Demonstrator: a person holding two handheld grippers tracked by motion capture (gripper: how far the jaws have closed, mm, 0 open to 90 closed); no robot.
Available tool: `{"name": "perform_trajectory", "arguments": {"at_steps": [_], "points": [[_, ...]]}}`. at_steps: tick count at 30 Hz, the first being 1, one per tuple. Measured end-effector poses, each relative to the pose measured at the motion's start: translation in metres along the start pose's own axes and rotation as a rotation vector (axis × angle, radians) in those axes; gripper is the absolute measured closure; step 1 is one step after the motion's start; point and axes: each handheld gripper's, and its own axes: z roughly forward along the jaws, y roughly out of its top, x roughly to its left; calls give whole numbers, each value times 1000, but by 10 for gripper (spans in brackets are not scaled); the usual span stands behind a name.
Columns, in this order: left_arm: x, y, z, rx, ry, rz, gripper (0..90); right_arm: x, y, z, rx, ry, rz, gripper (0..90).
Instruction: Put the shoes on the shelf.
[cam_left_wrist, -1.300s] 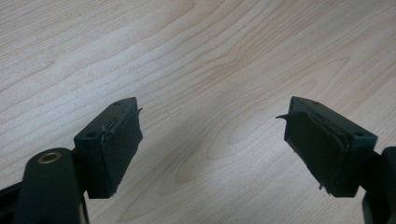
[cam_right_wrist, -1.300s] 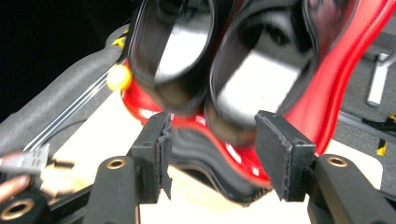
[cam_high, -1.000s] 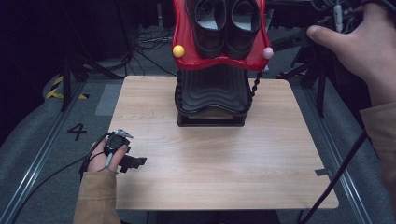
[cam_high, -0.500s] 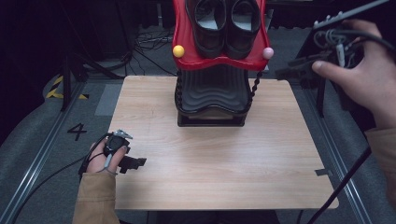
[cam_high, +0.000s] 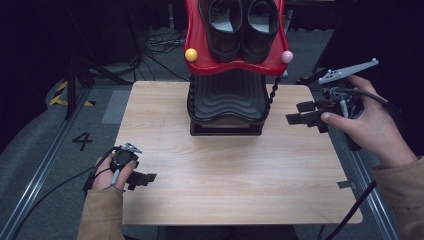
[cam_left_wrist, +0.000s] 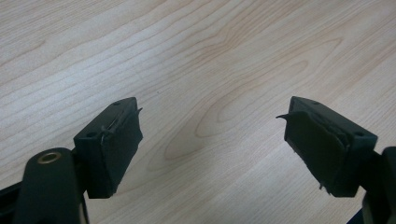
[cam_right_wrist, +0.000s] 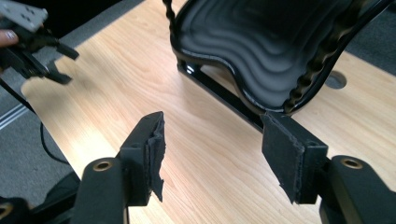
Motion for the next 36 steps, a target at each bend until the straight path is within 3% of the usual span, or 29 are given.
{"name": "perform_trajectory", "arguments": {"at_steps": [11,13,15,17,20,26,27,31,34,36], "points": [[-2,0,-1,1,1,10,192,-7,-52,43,27,50,17,375],[-4,2,1,6,5,15,192,-10,-69,58,43,51,14,373],[-4,3,2,6,5,17,192,-12,-75,62,46,44,6,373],[-6,4,3,9,5,22,192,-14,-85,71,44,44,-6,373],[-7,4,5,15,13,21,192,-18,-96,82,24,58,19,373],[-7,4,6,20,11,26,192,-24,-111,101,34,1,25,369],[-7,5,6,21,10,27,192,-26,-119,112,45,-9,38,370],[-7,4,6,24,15,30,192,-31,-133,128,63,-17,59,365],[-7,5,5,22,15,29,192,-35,-142,137,58,-1,109,364],[-7,5,5,22,14,28,192,-38,-146,142,97,-13,106,362]]}}
